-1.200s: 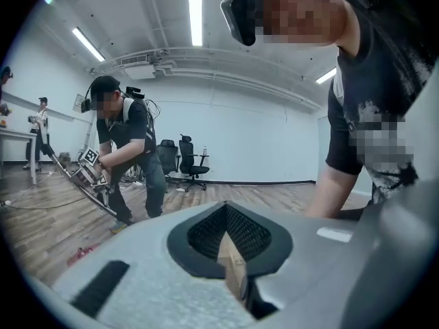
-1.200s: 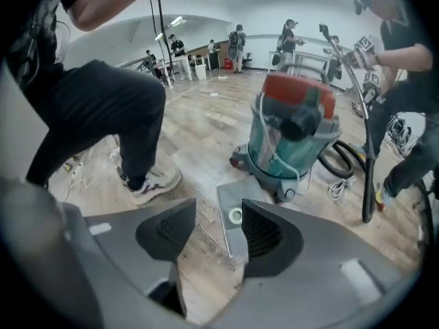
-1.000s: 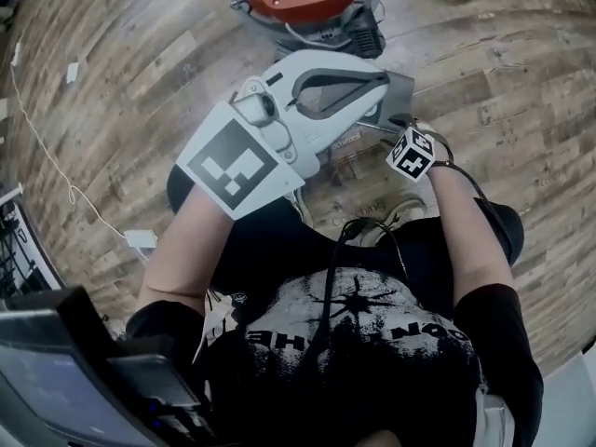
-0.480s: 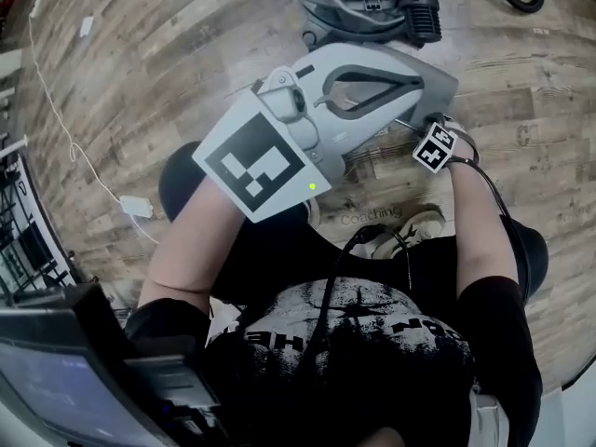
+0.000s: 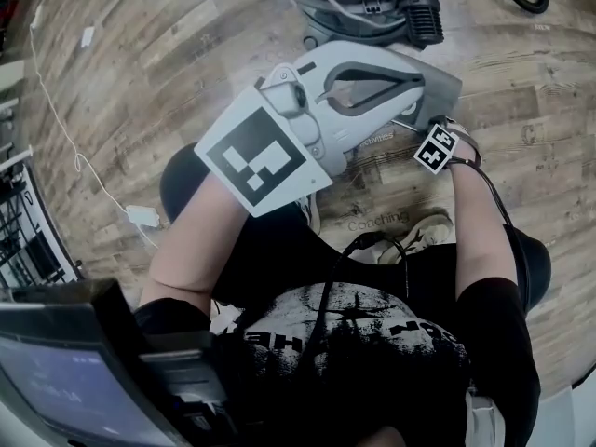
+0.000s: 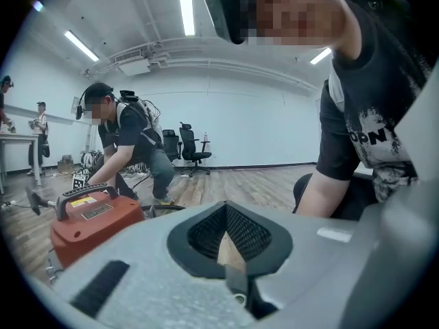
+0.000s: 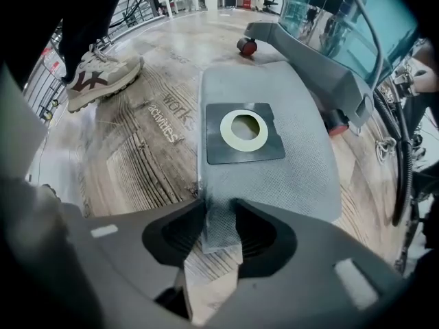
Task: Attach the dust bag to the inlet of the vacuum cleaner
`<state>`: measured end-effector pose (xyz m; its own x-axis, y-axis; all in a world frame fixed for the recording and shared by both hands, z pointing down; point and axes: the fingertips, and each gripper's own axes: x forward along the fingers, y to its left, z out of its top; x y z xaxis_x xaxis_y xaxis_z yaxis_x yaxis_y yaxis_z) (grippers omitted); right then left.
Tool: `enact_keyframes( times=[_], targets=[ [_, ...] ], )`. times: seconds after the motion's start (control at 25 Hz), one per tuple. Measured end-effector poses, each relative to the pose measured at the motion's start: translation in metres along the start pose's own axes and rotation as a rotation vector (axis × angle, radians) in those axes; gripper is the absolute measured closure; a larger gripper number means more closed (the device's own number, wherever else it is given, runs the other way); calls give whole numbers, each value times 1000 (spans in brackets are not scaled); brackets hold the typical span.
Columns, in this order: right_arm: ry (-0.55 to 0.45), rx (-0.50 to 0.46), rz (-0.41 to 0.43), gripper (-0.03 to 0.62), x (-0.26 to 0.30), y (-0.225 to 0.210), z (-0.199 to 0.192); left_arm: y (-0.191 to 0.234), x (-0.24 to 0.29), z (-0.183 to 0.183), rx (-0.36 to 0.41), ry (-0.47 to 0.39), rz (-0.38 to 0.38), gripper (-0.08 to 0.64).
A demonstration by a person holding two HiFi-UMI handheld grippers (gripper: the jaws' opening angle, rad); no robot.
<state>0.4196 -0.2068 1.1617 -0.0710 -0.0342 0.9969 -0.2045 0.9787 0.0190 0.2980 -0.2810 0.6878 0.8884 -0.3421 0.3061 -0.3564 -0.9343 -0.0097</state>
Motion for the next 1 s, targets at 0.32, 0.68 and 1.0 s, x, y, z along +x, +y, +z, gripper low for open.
enact_keyframes(
  times=[0.32,0.68,1.0],
  targets=[
    [46,-34,31,543,4,4,2,-1,1,-15,-7,7,-28,558],
    [3,-151,-2,571,-62,-21,11,14,7,-17,-54,-51,-30,558],
    [-150,-248,-42,574,-176,-58,36,22,18,-43,-103,75,41,558]
  ],
)
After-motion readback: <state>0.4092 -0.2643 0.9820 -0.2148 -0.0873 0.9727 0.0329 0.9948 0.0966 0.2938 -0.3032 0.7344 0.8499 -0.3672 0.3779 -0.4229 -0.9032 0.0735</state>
